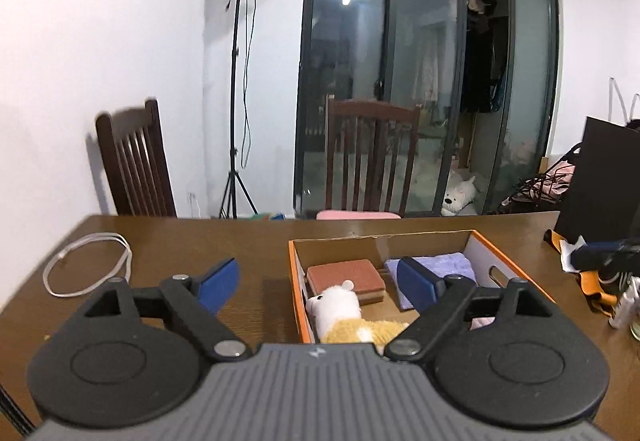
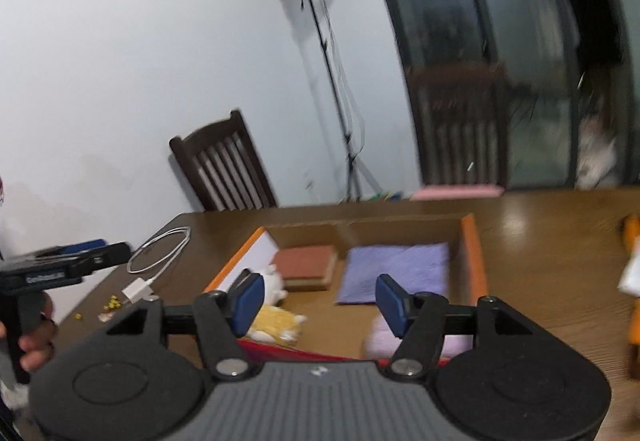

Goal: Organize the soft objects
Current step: 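Withdraw both grippers from the box toward the pink satin bow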

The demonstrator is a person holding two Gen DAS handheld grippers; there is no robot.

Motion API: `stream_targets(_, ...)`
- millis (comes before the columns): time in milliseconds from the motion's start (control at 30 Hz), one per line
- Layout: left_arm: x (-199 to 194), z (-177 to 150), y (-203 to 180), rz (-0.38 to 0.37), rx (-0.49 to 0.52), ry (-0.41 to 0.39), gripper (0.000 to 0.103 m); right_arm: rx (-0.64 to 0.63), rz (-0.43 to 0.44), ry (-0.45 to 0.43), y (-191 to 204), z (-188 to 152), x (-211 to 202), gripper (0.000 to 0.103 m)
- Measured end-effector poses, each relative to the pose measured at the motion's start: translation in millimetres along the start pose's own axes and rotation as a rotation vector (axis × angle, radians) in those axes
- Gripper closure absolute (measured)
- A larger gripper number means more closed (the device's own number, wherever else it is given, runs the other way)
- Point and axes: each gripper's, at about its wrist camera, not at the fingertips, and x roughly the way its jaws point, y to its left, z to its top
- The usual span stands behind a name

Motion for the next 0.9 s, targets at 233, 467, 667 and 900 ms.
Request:
stream_targets(233, -62.9, -29.9, -34.4, 0.006, 0.002, -0.076, 0.007, -0.097, -0.071, -0.112, 1.4, -24.5, -80.6, 0.031)
stream_targets(467, -120.3, -96.7, -70.6, -0.008, 0.016, -0.083, 0.001, -0.203, -0.066, -0.146, 21.1, -94.5, -123.0, 0.026)
stream_targets(667, -136.8, -136.4, -81.7, -0.004, 0.005, 0.005, 0.000, -0.205, 0.011, -0.104, 30.6, -157.9, -144.0, 0.023)
stream_targets(900, -114.7, -134.6, -91.5, 0.026, 0.050, 0.016, 0.000, -0.167, 0.015, -0.051, 31.0, -171.3, -129.8, 0.023)
